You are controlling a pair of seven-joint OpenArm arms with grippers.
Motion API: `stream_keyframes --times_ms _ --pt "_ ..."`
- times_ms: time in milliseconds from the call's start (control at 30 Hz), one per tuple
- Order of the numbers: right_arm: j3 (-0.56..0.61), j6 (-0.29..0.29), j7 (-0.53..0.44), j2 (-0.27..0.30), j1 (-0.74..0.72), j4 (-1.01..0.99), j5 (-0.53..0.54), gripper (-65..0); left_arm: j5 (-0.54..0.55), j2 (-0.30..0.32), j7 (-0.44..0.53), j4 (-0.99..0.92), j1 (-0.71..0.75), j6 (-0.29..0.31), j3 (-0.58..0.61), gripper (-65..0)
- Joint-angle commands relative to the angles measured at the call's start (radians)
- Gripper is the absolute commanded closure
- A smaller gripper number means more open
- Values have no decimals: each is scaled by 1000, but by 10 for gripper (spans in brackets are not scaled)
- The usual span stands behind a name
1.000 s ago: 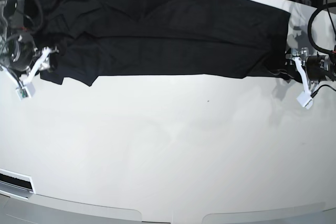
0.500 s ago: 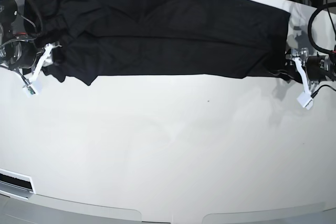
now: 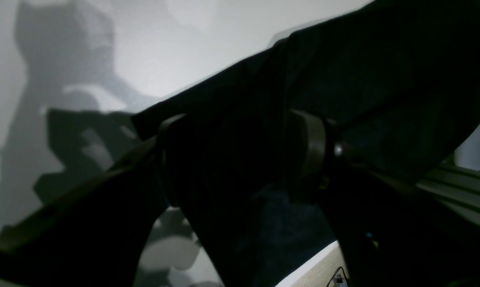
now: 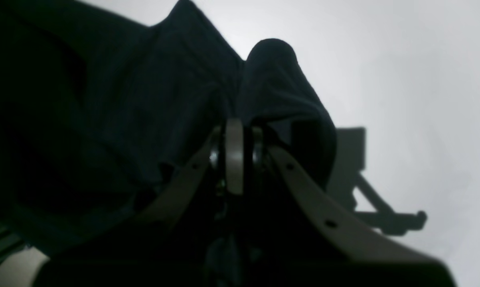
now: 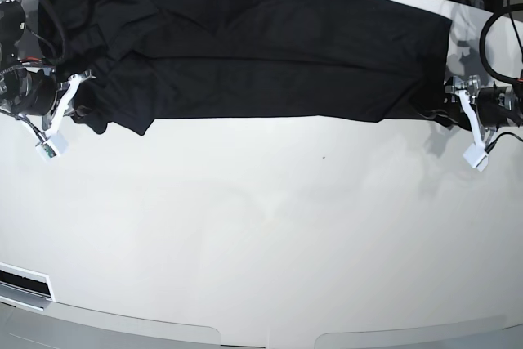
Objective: Layout the t-shirt on the table in an organized manner, then fold the t-shirt properly
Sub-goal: 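Hold the folded edge with both grippers and smooth it flat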
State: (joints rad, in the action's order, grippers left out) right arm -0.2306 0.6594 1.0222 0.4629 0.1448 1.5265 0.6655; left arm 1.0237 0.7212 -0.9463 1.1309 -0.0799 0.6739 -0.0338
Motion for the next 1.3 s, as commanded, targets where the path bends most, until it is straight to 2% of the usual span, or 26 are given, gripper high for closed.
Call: stream_keyframes --times_ms 0,100,133,233,267,300,500,700,833,900,967,1133,1167,1267 --pt "-8 7 -13 20 -12 24 15 0 21 27 24 12 -14 6 -10 -362" --pt "-8 -6 17 20 -13 32 15 -10 21 27 26 12 -14 6 -10 -362" --pt "-8 -17 37 20 -13 32 10 -69 21 27 26 12 -14 6 -10 -362" --pt "-8 -63 92 20 -12 32 -45 -299 21 27 26 12 -14 6 -10 -362" --pt "-8 -75 94 21 -12 32 -70 -351 21 27 26 12 -15 6 -10 -362" --pt "-8 -90 94 23 -11 32 -95 -370 21 27 27 12 -15 6 -10 -362" --pt "-58 -90 99 25 -9 32 -73 -369 20 27 26 12 -14 6 -10 -362" --pt "-104 -72 222 25 -4 32 -3 -368 21 27 26 12 -14 6 -10 -362" --pt "-103 -56 210 13 -4 30 45 -348 21 26 30 12 -14 6 -10 -362" --pt "-103 -8 203 -1 -4 29 72 -314 21 24 29 12 -14 6 -10 -362" --pt "-103 -5 173 -4 -4 29 71 -259 20 21 29 12 -14 6 -10 -362" --pt "-103 -18 160 -2 -6 29 60 -21 21 21 29 12 -14 6 -10 -362" --pt "-103 -4 161 -2 -6 29 60 0 21 21 29 12 -14 6 -10 -362" --pt "-104 11 184 0 -6 29 61 0 21 21 29 12 -14 6 -10 -362"
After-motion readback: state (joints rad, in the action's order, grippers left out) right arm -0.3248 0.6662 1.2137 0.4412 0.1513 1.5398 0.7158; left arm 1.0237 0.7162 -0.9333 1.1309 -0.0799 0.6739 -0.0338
